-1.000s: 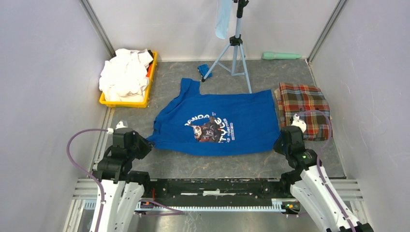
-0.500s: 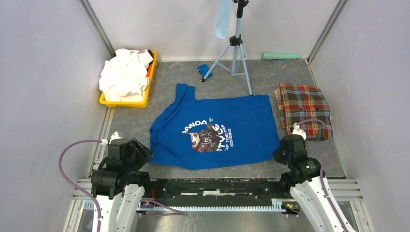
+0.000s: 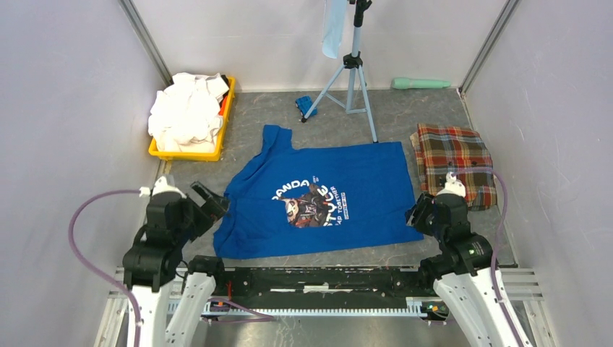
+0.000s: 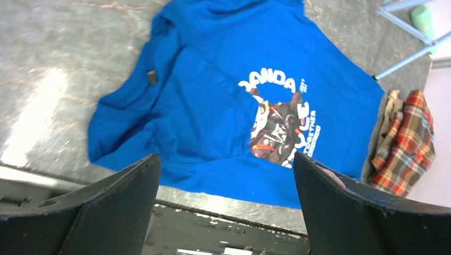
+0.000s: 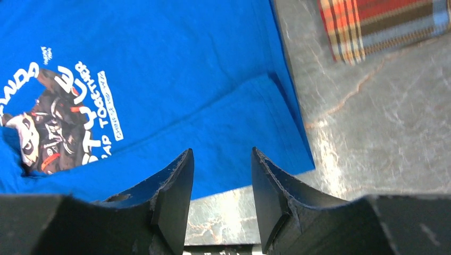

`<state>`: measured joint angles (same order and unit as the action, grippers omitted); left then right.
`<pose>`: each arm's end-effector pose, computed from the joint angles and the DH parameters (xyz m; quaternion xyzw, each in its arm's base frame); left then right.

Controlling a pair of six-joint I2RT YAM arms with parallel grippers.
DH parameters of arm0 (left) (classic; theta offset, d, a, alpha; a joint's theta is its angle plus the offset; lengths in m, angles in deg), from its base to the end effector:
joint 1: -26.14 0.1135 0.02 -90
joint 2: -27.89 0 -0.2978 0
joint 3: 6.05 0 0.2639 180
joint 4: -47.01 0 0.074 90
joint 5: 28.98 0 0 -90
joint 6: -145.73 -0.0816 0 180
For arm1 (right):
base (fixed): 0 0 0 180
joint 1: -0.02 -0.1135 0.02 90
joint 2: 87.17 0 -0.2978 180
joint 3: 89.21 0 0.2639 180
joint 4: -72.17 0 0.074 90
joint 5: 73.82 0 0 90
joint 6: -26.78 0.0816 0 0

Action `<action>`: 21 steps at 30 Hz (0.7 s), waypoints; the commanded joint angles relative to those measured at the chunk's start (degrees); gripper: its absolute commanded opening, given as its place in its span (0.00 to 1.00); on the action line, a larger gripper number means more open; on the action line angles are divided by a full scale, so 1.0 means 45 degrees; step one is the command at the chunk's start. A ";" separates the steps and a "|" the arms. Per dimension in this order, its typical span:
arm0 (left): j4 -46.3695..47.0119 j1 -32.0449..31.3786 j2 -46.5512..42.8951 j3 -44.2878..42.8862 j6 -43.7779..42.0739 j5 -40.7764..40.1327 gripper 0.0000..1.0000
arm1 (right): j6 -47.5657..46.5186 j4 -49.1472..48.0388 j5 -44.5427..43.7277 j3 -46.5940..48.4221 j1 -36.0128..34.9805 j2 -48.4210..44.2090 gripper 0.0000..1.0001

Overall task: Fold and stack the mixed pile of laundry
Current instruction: Fold the T-shirt.

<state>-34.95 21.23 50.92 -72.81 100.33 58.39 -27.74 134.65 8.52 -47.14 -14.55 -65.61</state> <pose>0.0589 -0.0013 0.3162 -0.3148 0.8426 -0.1640 0.4050 0.1047 0.0160 0.2118 0.1921 0.8913 0.1165 0.3938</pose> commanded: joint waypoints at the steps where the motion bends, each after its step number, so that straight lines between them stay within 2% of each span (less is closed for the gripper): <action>1: 0.3914 0.0001 0.1975 0.0282 -0.1173 0.1339 1.00 | -0.1069 -0.2095 0.0480 0.0486 0.0020 0.0868 0.50; 4: 0.5873 0.0017 0.3866 0.0270 -0.1551 0.1384 0.98 | -0.1272 -0.3062 0.1158 0.0223 0.0019 0.1511 0.50; 8: 0.7829 -0.0291 0.7380 -0.0213 -0.2197 0.1225 0.94 | -0.1356 -0.4248 0.1678 -0.0507 0.0030 0.1872 0.49; 12: 0.8948 -0.1319 1.1085 -0.1949 -0.4302 0.0225 0.94 | -0.1683 -0.4614 0.2075 -0.0875 0.0018 0.2167 0.49; 16: 0.8432 -0.2735 1.5165 -0.5121 -0.7085 -0.1529 0.90 | -0.2056 -0.4623 0.2015 -0.1012 0.0013 0.2430 0.49; 18: 0.8321 -0.3147 1.6831 -0.6589 -0.8220 -0.2341 0.85 | -0.2188 -0.4628 0.1976 -0.1109 0.0015 0.2455 0.49; 21: 0.7045 -0.3373 1.9339 -0.9290 -0.9322 -0.2594 0.78 | -0.2351 -0.4596 0.1937 -0.1258 0.0005 0.2475 0.49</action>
<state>-0.39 7.59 128.29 -102.12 72.07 52.73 -35.98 116.05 16.85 -52.15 -14.55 -54.44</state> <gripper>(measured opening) 0.806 0.494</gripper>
